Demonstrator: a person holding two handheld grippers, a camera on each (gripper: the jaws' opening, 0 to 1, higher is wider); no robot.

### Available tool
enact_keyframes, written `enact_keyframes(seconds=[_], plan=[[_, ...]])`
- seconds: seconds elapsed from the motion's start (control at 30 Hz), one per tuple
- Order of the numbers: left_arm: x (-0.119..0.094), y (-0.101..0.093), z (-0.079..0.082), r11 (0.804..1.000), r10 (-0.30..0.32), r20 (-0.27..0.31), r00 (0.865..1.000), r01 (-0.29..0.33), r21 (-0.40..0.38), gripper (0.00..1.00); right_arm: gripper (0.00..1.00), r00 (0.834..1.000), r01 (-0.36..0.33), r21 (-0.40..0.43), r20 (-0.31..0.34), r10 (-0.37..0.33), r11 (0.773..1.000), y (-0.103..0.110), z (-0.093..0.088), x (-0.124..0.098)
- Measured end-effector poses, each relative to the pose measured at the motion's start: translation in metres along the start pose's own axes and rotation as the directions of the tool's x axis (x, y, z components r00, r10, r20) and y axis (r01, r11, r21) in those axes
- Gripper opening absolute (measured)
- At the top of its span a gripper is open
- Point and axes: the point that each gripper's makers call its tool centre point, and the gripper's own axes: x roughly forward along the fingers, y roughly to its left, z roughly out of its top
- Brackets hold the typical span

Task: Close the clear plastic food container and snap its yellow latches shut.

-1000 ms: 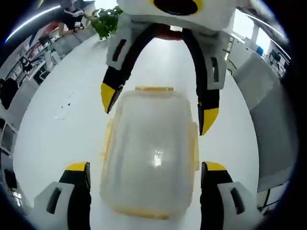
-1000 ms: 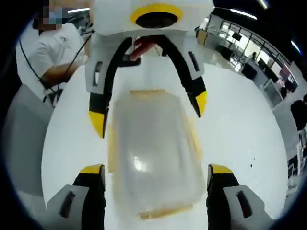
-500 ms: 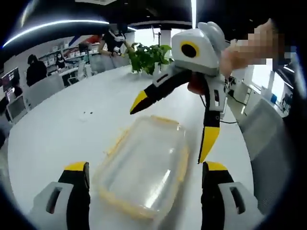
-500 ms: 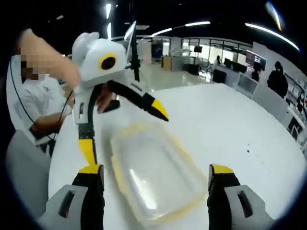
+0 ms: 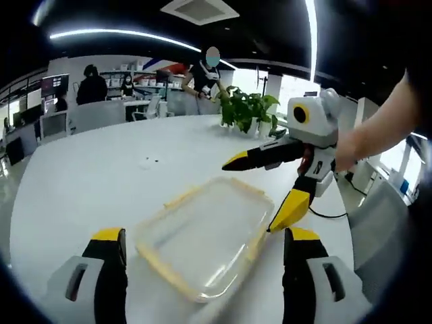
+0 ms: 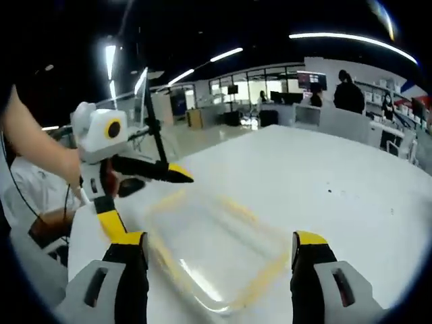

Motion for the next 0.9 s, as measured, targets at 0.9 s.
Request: enact_keyframes(seconds=[0.9], plan=[[-0.044, -0.022, -0.007, 0.991, 0.056, 0.067, 0.996, -0.047, -0.128, 0.93, 0.87, 0.994, 0.088, 0.076, 0.06, -0.092, 0.993, 0.005, -0.011, -0.051]])
